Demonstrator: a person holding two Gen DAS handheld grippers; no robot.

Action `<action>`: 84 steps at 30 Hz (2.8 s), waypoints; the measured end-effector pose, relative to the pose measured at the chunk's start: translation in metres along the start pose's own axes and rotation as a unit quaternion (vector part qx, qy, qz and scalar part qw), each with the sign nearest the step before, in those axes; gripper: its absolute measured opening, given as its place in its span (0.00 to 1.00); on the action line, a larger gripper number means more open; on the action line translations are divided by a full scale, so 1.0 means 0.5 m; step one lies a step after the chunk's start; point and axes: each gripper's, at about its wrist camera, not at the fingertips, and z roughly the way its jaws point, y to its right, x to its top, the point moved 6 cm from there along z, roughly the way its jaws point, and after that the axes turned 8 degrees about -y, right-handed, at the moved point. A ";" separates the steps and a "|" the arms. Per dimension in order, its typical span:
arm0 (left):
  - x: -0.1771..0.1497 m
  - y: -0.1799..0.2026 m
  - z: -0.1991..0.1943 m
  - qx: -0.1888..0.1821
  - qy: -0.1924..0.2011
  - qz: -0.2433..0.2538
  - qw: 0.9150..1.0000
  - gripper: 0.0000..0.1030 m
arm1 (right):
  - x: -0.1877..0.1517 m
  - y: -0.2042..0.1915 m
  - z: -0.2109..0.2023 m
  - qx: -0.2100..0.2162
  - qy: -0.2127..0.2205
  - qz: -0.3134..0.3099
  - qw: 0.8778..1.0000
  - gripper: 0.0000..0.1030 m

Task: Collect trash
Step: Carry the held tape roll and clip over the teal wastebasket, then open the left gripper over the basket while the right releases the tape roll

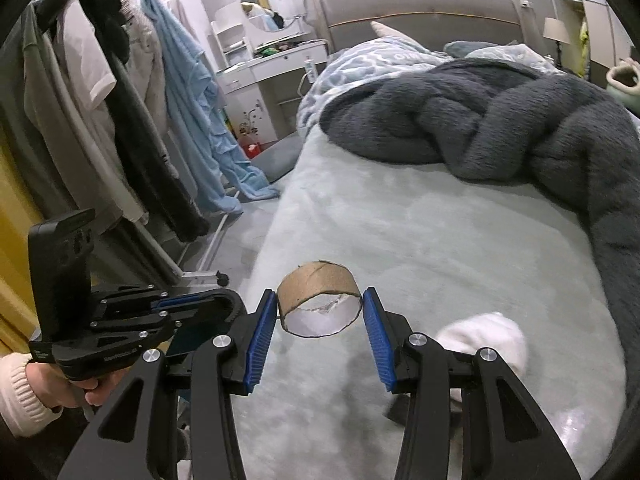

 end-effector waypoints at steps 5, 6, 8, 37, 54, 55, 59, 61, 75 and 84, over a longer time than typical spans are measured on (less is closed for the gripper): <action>-0.016 -0.051 -0.010 0.016 -0.005 -0.016 1.000 0.08 | 0.015 -0.048 0.039 0.012 -0.011 -0.016 1.000 0.44; -0.018 -0.059 -0.011 0.018 -0.006 -0.020 1.000 0.08 | 0.016 -0.056 0.046 0.013 -0.013 -0.020 1.000 0.44; -0.023 -0.080 -0.016 0.023 -0.009 -0.029 0.999 0.08 | 0.020 -0.072 0.059 0.016 -0.017 -0.026 0.999 0.44; -0.165 -0.323 -0.028 0.076 -0.122 -0.140 0.980 0.08 | 0.019 -0.296 0.240 0.065 -0.089 -0.110 0.988 0.44; -0.286 -0.386 0.013 0.070 -0.237 -0.184 0.951 0.18 | -0.033 -0.361 0.338 0.068 -0.149 -0.133 0.977 0.44; -0.289 -0.386 0.011 0.069 -0.240 -0.185 0.950 0.25 | -0.040 -0.364 0.347 0.069 -0.155 -0.133 0.977 0.44; -0.288 -0.388 -0.003 0.074 -0.240 -0.183 0.950 0.47 | -0.059 -0.375 0.379 0.061 -0.174 -0.138 0.973 0.44; -0.289 -0.395 -0.016 0.083 -0.236 -0.183 0.951 0.52 | -0.067 -0.374 0.392 0.056 -0.182 -0.138 0.972 0.44; -0.234 -0.406 -0.097 0.106 -0.148 -0.177 0.967 0.71 | -0.100 -0.360 0.449 0.035 -0.215 -0.126 0.968 0.44; -0.173 -0.407 -0.168 0.111 -0.044 -0.178 0.977 0.72 | -0.109 -0.375 0.454 0.044 -0.225 -0.127 0.965 0.62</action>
